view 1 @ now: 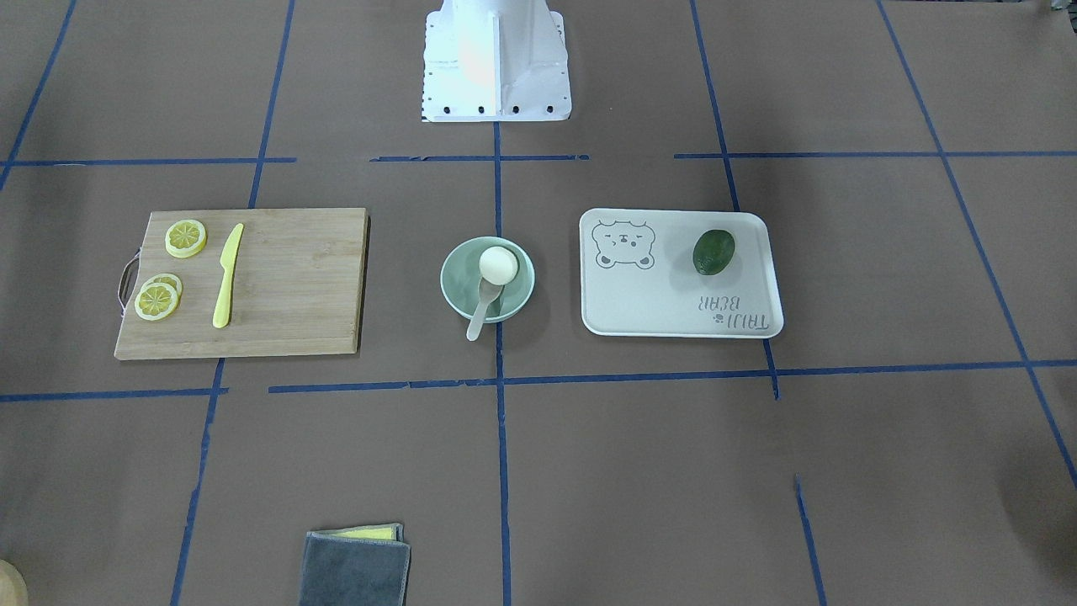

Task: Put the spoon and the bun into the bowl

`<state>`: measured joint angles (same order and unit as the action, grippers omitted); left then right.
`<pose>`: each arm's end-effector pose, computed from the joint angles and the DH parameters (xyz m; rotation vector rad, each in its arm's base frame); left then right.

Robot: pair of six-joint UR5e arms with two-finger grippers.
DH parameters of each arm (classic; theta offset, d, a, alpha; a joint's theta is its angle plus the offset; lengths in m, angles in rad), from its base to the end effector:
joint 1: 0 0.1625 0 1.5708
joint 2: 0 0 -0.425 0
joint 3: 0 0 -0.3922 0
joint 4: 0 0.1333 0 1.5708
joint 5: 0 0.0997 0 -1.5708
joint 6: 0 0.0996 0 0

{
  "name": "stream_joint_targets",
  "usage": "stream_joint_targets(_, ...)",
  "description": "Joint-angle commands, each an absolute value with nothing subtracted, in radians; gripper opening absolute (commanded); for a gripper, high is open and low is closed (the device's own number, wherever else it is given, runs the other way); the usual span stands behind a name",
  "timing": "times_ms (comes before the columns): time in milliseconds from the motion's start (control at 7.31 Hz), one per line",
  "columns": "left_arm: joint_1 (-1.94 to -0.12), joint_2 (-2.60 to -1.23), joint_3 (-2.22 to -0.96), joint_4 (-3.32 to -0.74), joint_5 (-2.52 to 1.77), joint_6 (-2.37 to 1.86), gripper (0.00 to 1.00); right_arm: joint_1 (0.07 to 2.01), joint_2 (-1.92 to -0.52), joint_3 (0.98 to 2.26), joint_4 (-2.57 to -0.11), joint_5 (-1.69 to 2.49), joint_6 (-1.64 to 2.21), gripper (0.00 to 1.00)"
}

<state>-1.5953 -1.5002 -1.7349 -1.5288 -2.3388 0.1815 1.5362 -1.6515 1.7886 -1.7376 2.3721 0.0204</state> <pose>-0.0755 -0.4621 0.6162 0.1278 0.7597 0.1690 0.0461 -0.4537 0.6047 -0.0501 -0.8002 -0.0015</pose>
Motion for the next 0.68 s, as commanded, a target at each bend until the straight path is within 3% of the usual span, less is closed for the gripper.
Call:
stream_joint_targets(0,-1.595,-1.499,-1.701,-1.583,-2.336,0.183,1.0,1.536,-1.681,1.696,-1.598,2.439,0.017,1.0)
stream_joint_targets(274,-1.597,-1.497,-1.668,-1.634,-2.339,0.181,1.0,1.537,-1.703,1.579,-1.368,2.448,0.044,1.0)
stream_joint_targets(547,-1.597,-1.497,-1.644,-1.635,-2.339,0.183,1.0,1.537,-1.706,1.652,-1.353,2.439,0.156,1.0)
